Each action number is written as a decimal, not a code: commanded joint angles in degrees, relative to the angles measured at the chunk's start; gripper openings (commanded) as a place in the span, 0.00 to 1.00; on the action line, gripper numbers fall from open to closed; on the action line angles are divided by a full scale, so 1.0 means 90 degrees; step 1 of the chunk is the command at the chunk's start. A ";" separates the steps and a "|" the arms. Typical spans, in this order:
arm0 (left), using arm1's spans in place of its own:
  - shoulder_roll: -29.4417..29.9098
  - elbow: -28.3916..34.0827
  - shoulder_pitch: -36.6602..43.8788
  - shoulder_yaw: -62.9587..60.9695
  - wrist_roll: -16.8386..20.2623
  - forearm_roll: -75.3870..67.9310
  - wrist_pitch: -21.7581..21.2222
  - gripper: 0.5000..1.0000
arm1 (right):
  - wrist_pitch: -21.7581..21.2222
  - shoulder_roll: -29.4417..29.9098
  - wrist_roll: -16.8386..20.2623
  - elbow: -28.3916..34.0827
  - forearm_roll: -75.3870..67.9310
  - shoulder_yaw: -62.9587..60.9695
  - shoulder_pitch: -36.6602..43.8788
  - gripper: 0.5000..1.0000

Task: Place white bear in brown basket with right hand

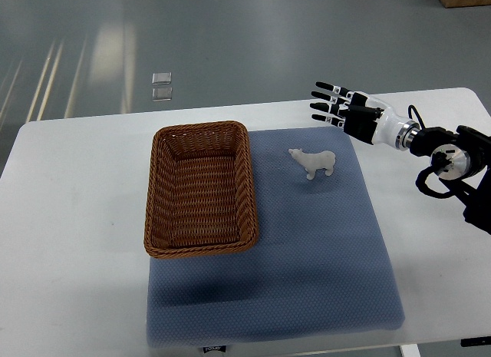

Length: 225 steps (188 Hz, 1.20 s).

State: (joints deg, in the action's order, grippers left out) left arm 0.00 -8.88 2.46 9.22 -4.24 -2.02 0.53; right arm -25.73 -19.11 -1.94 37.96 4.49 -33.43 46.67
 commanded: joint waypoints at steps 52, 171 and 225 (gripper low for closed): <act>0.0000 -0.0009 -0.0010 0.0001 -0.0007 0.0000 -0.0010 1.00 | -0.0071 -0.0035 -0.0049 0.0001 0.0019 0.0052 0.0010 0.86; 0.0000 -0.0009 -0.0049 -0.0009 -0.0007 0.0000 0.0000 1.00 | -0.0452 -0.0201 -0.0703 0.0167 0.2909 0.0033 0.0264 0.85; 0.0000 -0.0009 -0.0049 -0.0009 -0.0007 0.0000 0.0000 1.00 | -0.0647 -0.0201 -0.0947 0.0265 0.5302 0.0072 0.0420 0.85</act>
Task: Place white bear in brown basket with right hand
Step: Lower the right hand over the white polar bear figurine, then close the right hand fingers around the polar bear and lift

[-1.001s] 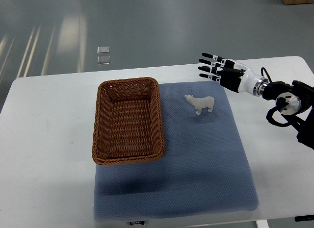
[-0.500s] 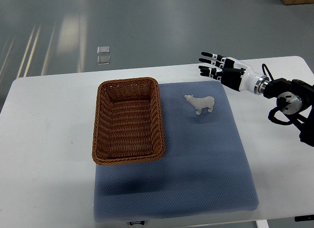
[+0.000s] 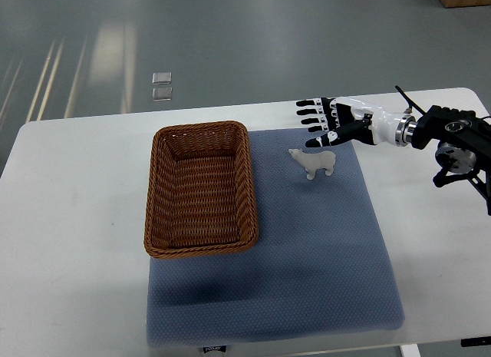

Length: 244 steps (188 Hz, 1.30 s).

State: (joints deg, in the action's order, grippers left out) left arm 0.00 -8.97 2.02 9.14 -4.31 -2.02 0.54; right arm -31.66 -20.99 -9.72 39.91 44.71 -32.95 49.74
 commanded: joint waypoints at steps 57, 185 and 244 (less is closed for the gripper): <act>0.0000 0.0000 0.0000 0.0000 0.0000 0.0000 -0.0001 1.00 | 0.0382 0.0076 -0.0112 0.0146 0.2658 0.0067 0.0245 0.85; 0.0000 0.0000 0.0000 0.0000 0.0000 0.0000 -0.0001 1.00 | 0.1164 0.0232 -0.0131 0.0205 0.3479 0.0858 0.0343 0.64; 0.0000 0.0000 0.0000 0.0000 0.0000 0.0000 -0.0001 1.00 | 0.1242 0.0291 -0.0131 0.0185 0.3479 0.0995 0.0353 0.35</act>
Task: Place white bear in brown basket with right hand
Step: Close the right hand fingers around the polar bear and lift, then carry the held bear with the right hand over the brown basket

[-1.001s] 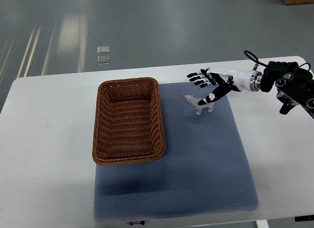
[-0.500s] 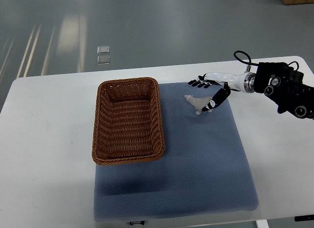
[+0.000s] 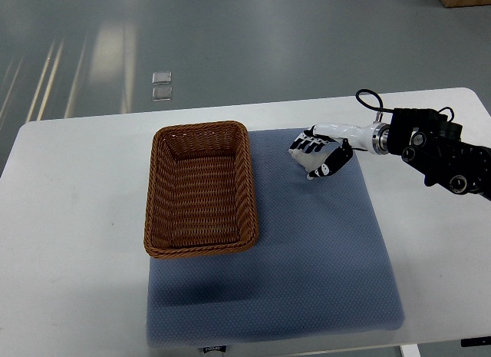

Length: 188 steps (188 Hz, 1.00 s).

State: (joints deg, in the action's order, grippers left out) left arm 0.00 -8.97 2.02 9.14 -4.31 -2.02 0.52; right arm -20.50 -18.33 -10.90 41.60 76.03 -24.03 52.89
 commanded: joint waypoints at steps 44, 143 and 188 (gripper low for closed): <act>0.0000 0.0000 0.0000 0.0000 0.0000 0.0000 0.0001 1.00 | -0.0008 -0.0004 0.0000 -0.0004 0.0000 0.0014 0.0012 0.17; 0.0000 0.0000 0.0000 0.0000 0.0000 0.0000 0.0001 1.00 | -0.0076 0.0016 -0.0234 0.0045 -0.0039 -0.0006 0.0334 0.00; 0.0000 0.0000 0.0000 0.0000 0.0000 0.0000 0.0001 1.00 | -0.0076 -0.0053 -0.0693 0.0543 -0.0049 -0.0006 0.0539 0.00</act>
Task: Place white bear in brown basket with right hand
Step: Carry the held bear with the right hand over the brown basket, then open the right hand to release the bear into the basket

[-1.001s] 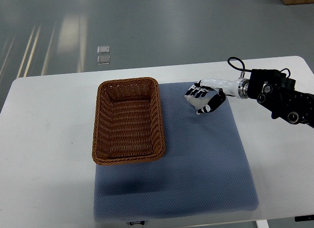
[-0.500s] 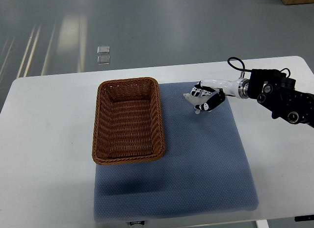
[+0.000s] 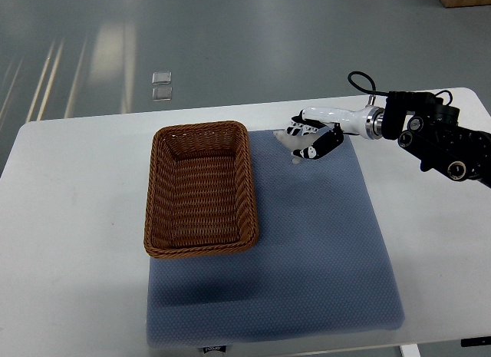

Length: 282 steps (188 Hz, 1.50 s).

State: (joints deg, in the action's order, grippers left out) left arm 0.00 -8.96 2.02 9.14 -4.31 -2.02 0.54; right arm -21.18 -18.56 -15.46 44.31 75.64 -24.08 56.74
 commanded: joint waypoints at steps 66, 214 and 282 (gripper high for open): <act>0.0000 0.0000 0.0000 0.0000 0.0000 0.0000 -0.0001 1.00 | 0.0029 0.0265 -0.0264 0.0634 0.0004 0.0000 0.0667 0.00; 0.0000 0.0000 0.0000 0.0000 0.0000 0.0000 -0.0001 1.00 | 0.0674 0.2062 -0.0255 0.0272 0.0043 0.1386 0.0961 0.00; 0.0000 0.0000 0.0000 0.0000 0.0000 0.0000 -0.0001 1.00 | 0.0811 0.2062 -0.0255 0.0204 -0.0055 0.1347 0.0687 0.25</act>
State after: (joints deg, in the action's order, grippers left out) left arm 0.00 -8.96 2.02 9.14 -4.31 -2.02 0.54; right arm -14.54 0.01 -17.75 46.15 75.96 -11.68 63.29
